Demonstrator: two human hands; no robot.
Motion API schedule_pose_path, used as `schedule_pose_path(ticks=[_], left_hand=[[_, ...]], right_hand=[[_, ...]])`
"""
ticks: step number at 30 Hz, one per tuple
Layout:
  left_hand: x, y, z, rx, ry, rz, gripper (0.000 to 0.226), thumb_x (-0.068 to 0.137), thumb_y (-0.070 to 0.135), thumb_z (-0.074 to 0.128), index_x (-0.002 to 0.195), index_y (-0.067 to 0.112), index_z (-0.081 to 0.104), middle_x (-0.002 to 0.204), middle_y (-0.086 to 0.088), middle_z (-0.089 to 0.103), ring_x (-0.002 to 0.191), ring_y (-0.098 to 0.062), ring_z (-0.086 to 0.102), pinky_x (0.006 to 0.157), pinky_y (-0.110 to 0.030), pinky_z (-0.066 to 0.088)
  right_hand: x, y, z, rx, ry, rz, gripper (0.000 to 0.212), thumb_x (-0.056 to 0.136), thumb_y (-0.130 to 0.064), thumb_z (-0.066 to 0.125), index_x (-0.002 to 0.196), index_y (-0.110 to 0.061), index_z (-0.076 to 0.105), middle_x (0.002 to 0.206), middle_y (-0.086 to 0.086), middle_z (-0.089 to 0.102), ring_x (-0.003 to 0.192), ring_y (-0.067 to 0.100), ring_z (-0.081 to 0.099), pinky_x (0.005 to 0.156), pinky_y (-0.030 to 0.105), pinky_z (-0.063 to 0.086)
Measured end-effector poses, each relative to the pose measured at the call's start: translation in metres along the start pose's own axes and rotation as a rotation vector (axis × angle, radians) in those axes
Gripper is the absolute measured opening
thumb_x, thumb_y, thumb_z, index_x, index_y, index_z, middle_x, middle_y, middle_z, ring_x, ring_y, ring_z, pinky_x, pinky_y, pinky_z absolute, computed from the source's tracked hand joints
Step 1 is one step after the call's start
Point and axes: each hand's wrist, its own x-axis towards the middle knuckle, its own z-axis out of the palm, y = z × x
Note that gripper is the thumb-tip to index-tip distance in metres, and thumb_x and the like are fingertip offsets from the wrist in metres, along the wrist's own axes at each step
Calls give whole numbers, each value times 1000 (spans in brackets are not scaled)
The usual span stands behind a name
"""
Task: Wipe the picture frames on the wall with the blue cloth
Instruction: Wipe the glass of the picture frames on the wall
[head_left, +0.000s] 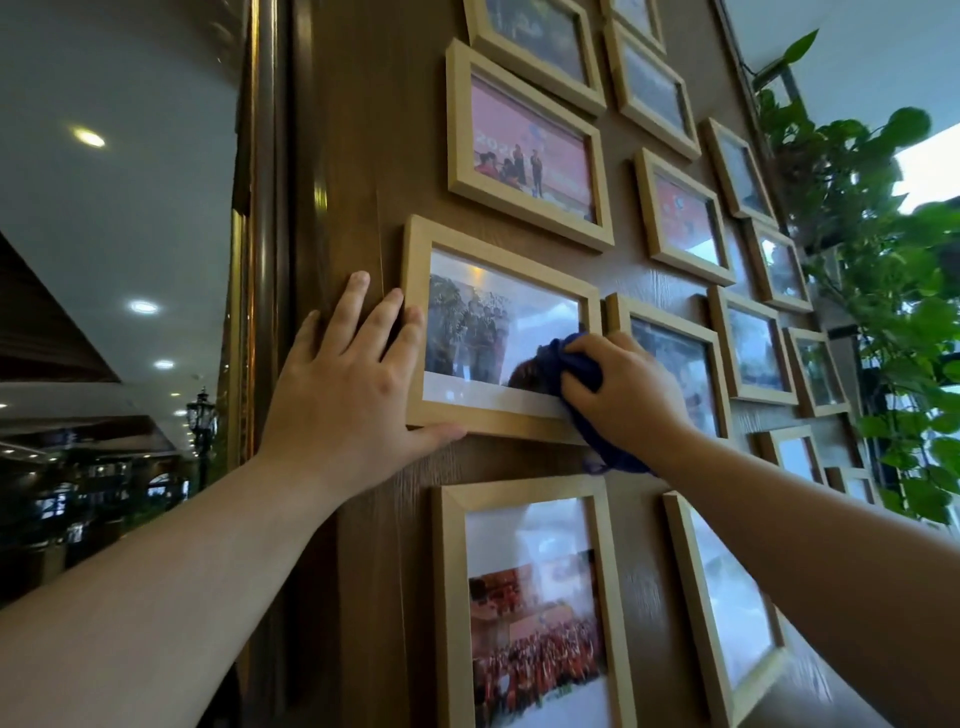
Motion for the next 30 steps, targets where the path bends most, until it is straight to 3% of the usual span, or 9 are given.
schedule_pose_path(ticks=[4,7,9,12,18,22,26,30], left_hand=[[0,1,-1,-4,10,-10,105,71,86,25,144,12,33,153,-14,36,147,-33,13,108,-62,31],[0,1,-1,-17,12,-3,104,71,85,28,143,11,35,152,-15,37,147,-33,14,107,-63,33],[0,1,-1,-19,10,2,103,70,83,31,143,10,35,152,-16,38,146,-34,15,106,-63,33],[0,3,-2,-6,1,2,104,70,84,32,143,9,35,151,-16,38,146,-35,16,106,-63,34],[0,3,-2,15,-15,-4,106,71,86,24,144,9,32,153,-16,35,147,-35,13,108,-63,32],[0,3,-4,16,-22,-1,107,68,83,27,143,8,33,152,-18,36,146,-36,14,107,-64,32],[1,4,-6,33,-44,6,107,68,82,28,143,7,33,152,-20,36,146,-38,14,107,-65,31],[-3,7,-8,42,-73,-11,104,74,82,24,147,7,25,156,-20,27,147,-37,10,113,-63,20]], right_hand=[[-4,-44,-6,121,-82,-179,33,88,-43,53,120,-33,51,102,-8,45,83,10,48,63,19,35],[-1,-85,-10,190,-142,-332,33,88,-42,53,120,-32,53,104,-5,47,83,13,49,67,26,42],[1,-98,-12,216,-157,-354,33,88,-40,54,119,-29,55,105,0,48,85,16,50,71,34,47],[3,-88,-15,173,-194,-363,34,87,-41,54,119,-30,56,104,-2,47,85,16,49,72,35,47],[-2,-32,-14,77,-233,-228,29,86,-42,55,113,-33,59,99,-5,46,80,13,48,61,22,35],[-10,3,-12,21,-250,-105,30,88,-46,51,113,-32,58,101,-5,48,82,12,49,66,26,40],[-15,19,-15,-147,-229,-95,33,89,-51,44,114,-32,55,103,-1,52,80,15,52,66,30,46],[-34,9,-19,-95,-94,-64,32,91,-46,46,117,-29,53,104,-1,51,79,15,52,64,30,46]])
